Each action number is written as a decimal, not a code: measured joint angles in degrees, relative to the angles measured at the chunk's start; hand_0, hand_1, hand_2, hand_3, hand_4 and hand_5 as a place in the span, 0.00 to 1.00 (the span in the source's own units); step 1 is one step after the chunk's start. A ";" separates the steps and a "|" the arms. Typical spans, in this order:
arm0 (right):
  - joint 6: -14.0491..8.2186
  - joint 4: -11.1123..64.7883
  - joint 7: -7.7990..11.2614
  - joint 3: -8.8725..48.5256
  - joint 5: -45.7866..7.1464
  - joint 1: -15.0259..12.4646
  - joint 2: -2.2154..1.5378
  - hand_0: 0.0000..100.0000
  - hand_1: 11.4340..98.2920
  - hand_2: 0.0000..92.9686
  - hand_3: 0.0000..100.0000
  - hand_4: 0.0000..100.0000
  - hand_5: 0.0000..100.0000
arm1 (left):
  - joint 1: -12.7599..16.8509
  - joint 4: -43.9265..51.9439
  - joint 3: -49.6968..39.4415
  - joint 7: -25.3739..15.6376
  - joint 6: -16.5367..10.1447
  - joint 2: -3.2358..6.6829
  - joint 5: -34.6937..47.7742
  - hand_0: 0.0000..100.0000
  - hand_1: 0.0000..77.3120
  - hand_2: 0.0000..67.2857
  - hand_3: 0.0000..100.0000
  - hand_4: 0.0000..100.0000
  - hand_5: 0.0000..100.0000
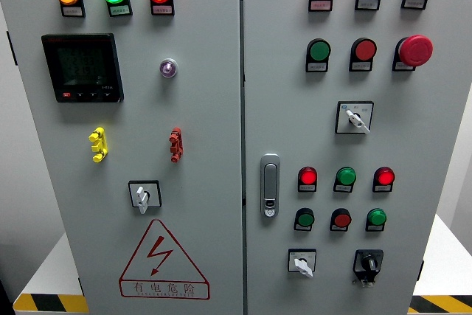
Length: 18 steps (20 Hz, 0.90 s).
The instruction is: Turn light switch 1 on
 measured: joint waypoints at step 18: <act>0.00 0.00 0.02 0.00 0.00 0.01 -0.07 0.00 0.10 0.00 0.20 0.19 0.10 | 0.60 0.05 -33.60 -0.60 -0.18 -0.57 35.43 0.00 0.06 0.00 0.00 0.00 0.00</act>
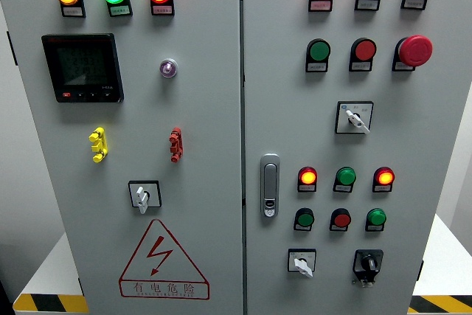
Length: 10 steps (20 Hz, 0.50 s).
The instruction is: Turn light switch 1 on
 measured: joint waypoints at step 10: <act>-0.02 0.00 -0.03 0.00 0.00 0.03 0.00 0.00 0.10 0.00 0.20 0.19 0.10 | 0.53 -0.51 -51.74 -5.89 -0.88 -0.76 51.72 0.00 0.11 0.00 0.00 0.00 0.00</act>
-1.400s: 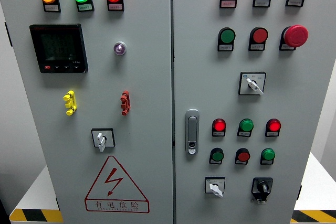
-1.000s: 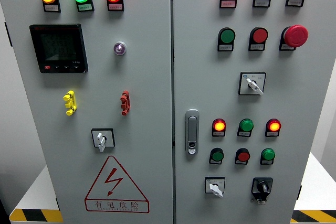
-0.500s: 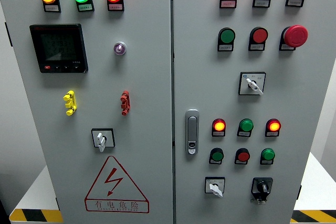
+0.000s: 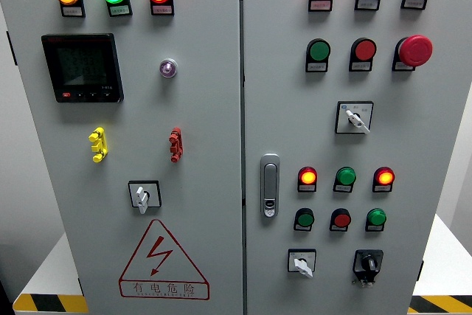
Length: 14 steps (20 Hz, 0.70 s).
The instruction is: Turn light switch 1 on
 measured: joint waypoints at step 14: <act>-0.03 0.00 0.02 0.00 0.00 -0.07 0.05 0.00 0.10 0.00 0.20 0.19 0.10 | -0.52 -6.73 -10.91 -8.27 1.05 -0.31 9.72 0.00 0.13 0.03 0.00 0.00 0.00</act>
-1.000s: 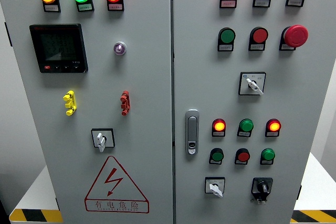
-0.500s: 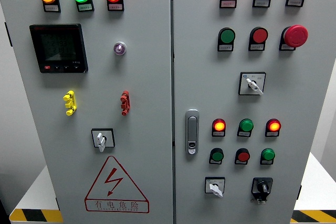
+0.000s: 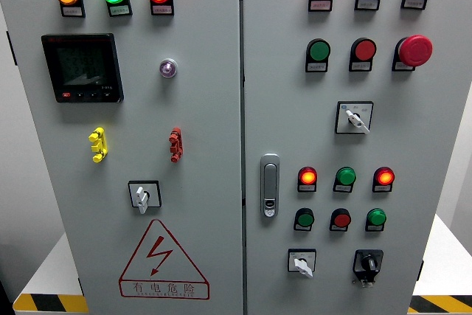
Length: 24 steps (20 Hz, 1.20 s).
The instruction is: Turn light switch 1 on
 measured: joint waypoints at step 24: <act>0.05 0.06 -0.01 0.09 0.00 0.01 0.04 0.00 0.09 0.00 0.20 0.19 0.10 | 0.00 -54.90 14.36 0.96 -0.77 -0.15 -0.68 0.00 0.59 0.49 0.64 0.88 0.67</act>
